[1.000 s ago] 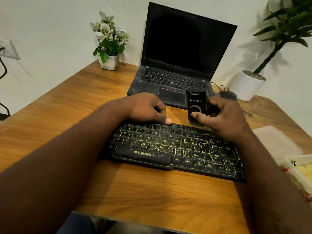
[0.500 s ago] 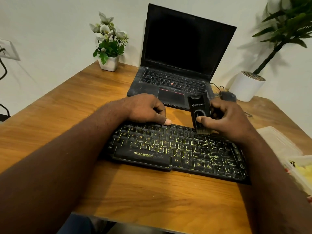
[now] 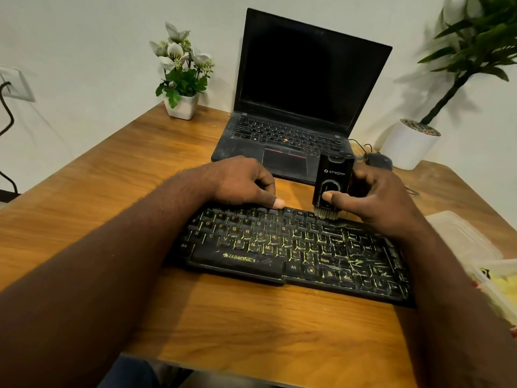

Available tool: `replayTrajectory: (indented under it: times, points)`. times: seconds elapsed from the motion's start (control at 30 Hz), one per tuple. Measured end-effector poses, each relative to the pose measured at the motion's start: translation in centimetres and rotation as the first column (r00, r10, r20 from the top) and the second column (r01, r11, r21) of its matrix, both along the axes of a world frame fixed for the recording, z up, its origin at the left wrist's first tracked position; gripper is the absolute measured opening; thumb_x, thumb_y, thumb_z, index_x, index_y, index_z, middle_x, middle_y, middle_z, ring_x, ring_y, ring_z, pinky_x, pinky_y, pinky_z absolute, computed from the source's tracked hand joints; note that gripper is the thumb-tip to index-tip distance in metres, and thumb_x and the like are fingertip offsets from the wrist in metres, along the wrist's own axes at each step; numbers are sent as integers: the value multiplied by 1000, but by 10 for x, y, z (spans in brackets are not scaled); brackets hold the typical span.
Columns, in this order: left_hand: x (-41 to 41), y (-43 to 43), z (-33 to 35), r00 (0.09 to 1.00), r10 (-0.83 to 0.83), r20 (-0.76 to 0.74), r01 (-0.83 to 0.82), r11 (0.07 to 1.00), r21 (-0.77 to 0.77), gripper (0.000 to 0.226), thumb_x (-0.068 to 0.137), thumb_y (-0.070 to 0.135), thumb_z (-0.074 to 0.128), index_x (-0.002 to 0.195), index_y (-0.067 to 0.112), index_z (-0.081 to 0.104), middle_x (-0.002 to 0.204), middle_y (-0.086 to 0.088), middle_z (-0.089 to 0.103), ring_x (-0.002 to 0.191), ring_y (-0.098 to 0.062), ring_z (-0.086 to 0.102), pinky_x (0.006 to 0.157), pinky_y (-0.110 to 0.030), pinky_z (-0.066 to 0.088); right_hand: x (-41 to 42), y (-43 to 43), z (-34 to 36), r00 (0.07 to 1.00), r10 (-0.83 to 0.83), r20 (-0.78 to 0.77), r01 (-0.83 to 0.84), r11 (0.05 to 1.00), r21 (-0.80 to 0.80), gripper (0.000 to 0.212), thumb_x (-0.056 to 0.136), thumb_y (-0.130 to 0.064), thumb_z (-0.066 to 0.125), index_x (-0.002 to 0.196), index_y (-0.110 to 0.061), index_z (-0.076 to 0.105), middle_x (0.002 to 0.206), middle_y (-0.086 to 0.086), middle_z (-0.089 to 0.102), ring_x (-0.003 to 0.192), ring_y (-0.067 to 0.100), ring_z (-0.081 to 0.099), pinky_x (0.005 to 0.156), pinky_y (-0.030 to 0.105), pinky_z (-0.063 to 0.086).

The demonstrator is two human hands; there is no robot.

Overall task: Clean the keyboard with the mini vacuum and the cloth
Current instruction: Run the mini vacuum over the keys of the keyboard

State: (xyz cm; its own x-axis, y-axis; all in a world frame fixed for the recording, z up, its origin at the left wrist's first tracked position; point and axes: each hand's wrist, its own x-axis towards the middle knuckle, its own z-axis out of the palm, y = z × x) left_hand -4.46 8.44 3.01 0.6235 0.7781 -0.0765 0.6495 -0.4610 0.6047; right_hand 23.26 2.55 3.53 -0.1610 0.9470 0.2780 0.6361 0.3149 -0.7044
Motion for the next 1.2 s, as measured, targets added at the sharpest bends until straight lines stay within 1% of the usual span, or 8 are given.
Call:
replayTrajectory:
  times: [0.13,0.27,0.37,0.5,0.6,0.7,0.97,1.2]
  points:
    - [0,1,-1,1000,-4,4,4,1000,-2,33,90,54,71,87,21,74,75,11,71,63,6,61,68,-24,43,-15,1,-3,999,30,-37,-31,1000,-5,21,83,-30,82,99,-22,71,90,5,74,78,17,72,64,26,60]
    - [-1,2,-3,1000,4,10,-4,1000,5,31,90,54,71,86,23,75,73,12,70,61,6,59,67,-24,42,-34,2,-3,993,117,-14,-117,993,-7,21,86,-22,82,102,-29,69,88,-14,74,77,2,69,64,13,53]
    - [-1,4,-3,1000,-4,6,4,1000,7,31,90,53,71,84,24,74,68,16,67,60,7,58,67,-25,42,-22,2,-1,996,83,-25,-83,996,-12,23,86,-23,81,107,-23,71,93,-3,76,82,11,73,66,17,57]
    - [-1,4,-3,1000,-6,-1,6,1000,0,31,91,53,71,85,23,73,65,19,67,59,9,59,67,-23,41,-2,1,-1,999,14,-31,-16,999,-41,23,85,-26,81,105,-18,74,96,6,77,86,24,75,74,40,64]
    - [1,4,-3,1000,-3,2,3,1000,-3,30,90,53,71,85,24,73,66,19,67,59,9,59,67,-23,42,-12,1,-2,996,35,-76,-39,998,-49,22,86,-24,81,104,-14,73,92,7,76,79,17,74,60,26,59]
    - [0,4,-4,1000,6,-2,-6,1000,5,29,89,55,71,85,26,74,69,19,68,62,10,59,67,-24,41,-36,4,-5,994,99,-38,-100,994,-38,21,88,-22,80,108,-19,72,92,-4,77,78,7,73,64,15,54]
    - [1,2,-2,1000,-6,-6,6,1000,8,33,90,54,71,86,22,73,65,21,66,59,10,58,66,-23,41,-9,-1,1,998,47,-46,-50,997,-55,17,88,-21,79,103,-19,72,91,1,76,80,13,74,64,18,57]
    - [1,-2,-2,1000,17,-16,-16,999,52,30,90,55,71,85,25,74,75,13,71,64,6,61,68,-25,43,-25,3,-1,998,65,-17,-65,998,-5,20,88,-23,80,105,-23,71,91,-3,75,79,4,71,64,14,53]
